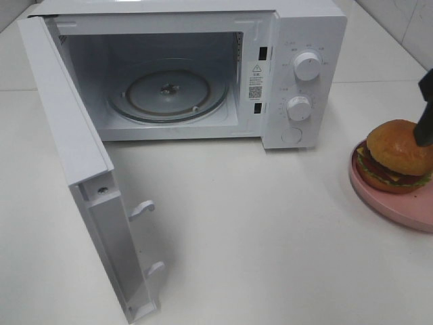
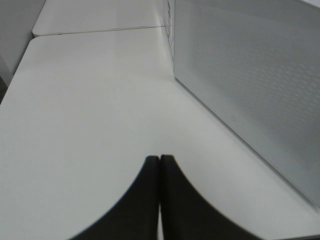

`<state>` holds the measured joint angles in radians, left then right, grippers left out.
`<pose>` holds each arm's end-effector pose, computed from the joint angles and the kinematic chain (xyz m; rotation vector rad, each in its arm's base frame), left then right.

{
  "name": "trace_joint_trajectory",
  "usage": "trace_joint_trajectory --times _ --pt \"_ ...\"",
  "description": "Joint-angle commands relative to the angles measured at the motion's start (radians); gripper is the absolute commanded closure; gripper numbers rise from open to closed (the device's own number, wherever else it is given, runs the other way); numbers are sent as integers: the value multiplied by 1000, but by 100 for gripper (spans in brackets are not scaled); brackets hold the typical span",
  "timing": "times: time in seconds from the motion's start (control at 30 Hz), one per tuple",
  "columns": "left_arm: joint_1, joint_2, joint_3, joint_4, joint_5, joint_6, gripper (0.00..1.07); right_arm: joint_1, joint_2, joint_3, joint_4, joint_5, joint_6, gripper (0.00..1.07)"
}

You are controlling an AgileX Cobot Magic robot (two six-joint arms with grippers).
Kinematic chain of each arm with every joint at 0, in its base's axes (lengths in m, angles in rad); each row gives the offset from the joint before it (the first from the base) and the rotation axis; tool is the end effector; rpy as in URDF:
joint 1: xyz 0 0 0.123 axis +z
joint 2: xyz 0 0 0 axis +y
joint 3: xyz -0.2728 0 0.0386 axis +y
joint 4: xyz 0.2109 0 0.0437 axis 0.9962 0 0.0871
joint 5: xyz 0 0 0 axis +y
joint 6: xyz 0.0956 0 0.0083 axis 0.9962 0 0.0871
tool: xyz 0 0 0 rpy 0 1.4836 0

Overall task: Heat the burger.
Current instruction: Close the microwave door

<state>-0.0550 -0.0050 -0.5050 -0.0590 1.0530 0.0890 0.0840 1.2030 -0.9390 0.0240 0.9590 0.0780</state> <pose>-0.0244 -0.0036 0.2592 0.1485 2.0201 -0.0489 0.1925 0.0181 0.2916 0.0047 2.7088 0.0791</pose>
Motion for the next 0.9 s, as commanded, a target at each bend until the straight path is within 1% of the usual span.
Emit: trace_joint_trajectory --times 0.03,0.07,0.1,0.13,0.2,0.23,0.27,0.3,0.37,0.47,0.53,0.57,0.6,0.63,0.67,0.7,0.73,0.77,0.83,0.9 --pt "1 -10 1 -2 -12 4 106 -7 -63 39 -17 17 -1 37" --pt "1 -10 1 -2 -12 4 106 -7 -115 81 -24 18 -1 37" --pt "1 -10 1 -2 -12 4 106 -7 -142 104 -24 18 -1 37" --pt "1 -10 1 -2 -12 4 106 -7 -142 104 -24 18 -1 37" --pt "1 -10 1 -2 -12 4 106 -7 -214 167 -24 28 -1 37" --pt "1 -10 1 -2 -12 4 106 -7 -214 167 -24 28 -1 37" --pt "1 -10 1 -2 -12 4 106 -7 -262 206 -24 37 -1 37" --pt "1 -10 1 -2 -12 4 106 -7 -262 206 -24 37 -1 37" --pt "1 -10 1 -2 -12 4 106 -7 -360 285 -29 63 -1 37" --pt "1 -10 1 -2 -12 4 106 -7 -382 298 -29 80 -1 37" --pt "1 -10 1 -2 -12 4 106 -7 -471 340 -29 119 -1 37" --pt "1 -10 1 -2 -12 4 106 -7 -471 340 -29 119 -1 37" --pt "1 -10 1 -2 -12 4 106 -7 -531 373 -24 117 -1 38" --pt "1 -10 1 -2 -12 4 106 -7 -565 390 -24 114 -1 38" --pt "1 -10 1 -2 -12 4 106 -7 -565 390 -24 114 -1 38" --pt "1 -10 1 -2 -12 4 106 -7 -625 412 -31 102 0 39" --pt "1 -10 1 -3 -12 4 106 -7 -685 416 -30 84 -1 39" --pt "1 -10 1 -3 -12 4 106 -7 -685 416 -30 84 -1 39" --pt "1 -8 1 -4 -12 4 106 -7 -772 442 -35 45 -8 41" --pt "1 -8 1 -4 -12 4 106 -7 -798 439 -32 45 -11 41"
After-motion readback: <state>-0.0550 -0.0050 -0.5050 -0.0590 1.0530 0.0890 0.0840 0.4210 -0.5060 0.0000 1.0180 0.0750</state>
